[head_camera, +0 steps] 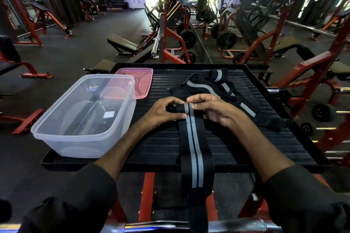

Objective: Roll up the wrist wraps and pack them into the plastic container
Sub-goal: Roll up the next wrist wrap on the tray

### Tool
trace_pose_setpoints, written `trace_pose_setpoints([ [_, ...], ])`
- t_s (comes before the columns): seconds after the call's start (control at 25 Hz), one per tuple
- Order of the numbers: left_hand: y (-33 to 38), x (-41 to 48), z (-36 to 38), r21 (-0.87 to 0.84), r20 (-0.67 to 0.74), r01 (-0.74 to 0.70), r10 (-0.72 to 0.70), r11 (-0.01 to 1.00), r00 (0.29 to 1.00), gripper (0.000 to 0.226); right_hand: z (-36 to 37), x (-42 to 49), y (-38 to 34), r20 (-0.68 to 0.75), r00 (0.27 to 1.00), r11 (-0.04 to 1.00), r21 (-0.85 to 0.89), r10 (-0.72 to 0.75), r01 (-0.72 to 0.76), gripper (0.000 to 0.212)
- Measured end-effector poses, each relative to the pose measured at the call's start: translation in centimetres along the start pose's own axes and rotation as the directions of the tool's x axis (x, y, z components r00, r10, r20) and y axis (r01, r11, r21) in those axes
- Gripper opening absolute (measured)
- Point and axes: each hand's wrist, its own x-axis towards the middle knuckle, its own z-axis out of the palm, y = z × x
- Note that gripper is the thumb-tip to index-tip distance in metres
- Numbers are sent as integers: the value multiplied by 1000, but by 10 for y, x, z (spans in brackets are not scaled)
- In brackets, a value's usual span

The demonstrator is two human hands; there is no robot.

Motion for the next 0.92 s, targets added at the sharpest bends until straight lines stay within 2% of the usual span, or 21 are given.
trace_pose_setpoints([
  [0.08, 0, -1, 0, 93, -33, -80, 84, 992, 996, 43, 2, 0, -2, -31, 999, 993, 114, 31, -27, 27],
  [0.16, 0, -3, 2, 153, -42, -160, 169, 975, 985, 43, 4, -3, 0, -62, 996, 997, -51, 59, -63, 26],
  [0.24, 1, -5, 4, 177, -61, -209, 223, 962, 973, 44, 4, -5, 6, -50, 995, 968, -231, 87, -96, 36],
  [0.32, 3, -4, 6, 205, -79, -221, 241, 954, 967, 44, 2, -9, 9, -70, 995, 960, -265, 70, -86, 41],
  [0.36, 4, -4, 6, 169, -83, -185, 201, 968, 976, 44, 0, -11, 10, -79, 996, 968, -245, 36, -54, 41],
  [0.4, 7, -4, 7, 68, -63, -118, 122, 991, 991, 44, 1, -14, 9, -87, 996, 978, -208, 6, -24, 41],
  [0.44, 11, -6, 8, -109, -21, -19, 17, 994, 1000, 44, 2, -15, 10, -96, 995, 985, -175, -23, 5, 40],
  [0.52, 20, -7, 16, -483, 77, 181, -164, 857, 983, 41, 12, -15, 12, -109, 991, 986, -154, -81, 64, 35],
  [0.56, 25, -5, 23, -591, 80, 220, -215, 776, 973, 39, 20, -13, 14, -119, 987, 982, -167, -112, 92, 30],
  [0.64, 34, -2, 32, -690, 12, 209, -277, 693, 961, 39, 33, -9, 19, -150, 974, 974, -173, -169, 143, 21],
  [0.72, 33, -1, 32, -725, -10, 208, -312, 656, 950, 37, 35, -8, 20, -157, 965, 970, -160, -210, 185, 23],
  [0.76, 29, -4, 28, -703, 16, 230, -308, 673, 951, 37, 34, -10, 19, -147, 964, 968, -154, -222, 200, 26],
  [0.8, 26, -7, 23, -630, 46, 250, -286, 735, 957, 40, 33, -13, 19, -140, 963, 966, -148, -231, 211, 28],
  [0.88, 16, -14, 14, -310, 82, 238, -224, 920, 971, 42, 30, -18, 19, -139, 959, 963, -149, -246, 226, 30],
  [0.92, 12, -15, 12, -173, 74, 204, -193, 964, 978, 34, 30, -20, 18, -137, 960, 963, -145, -245, 225, 30],
])
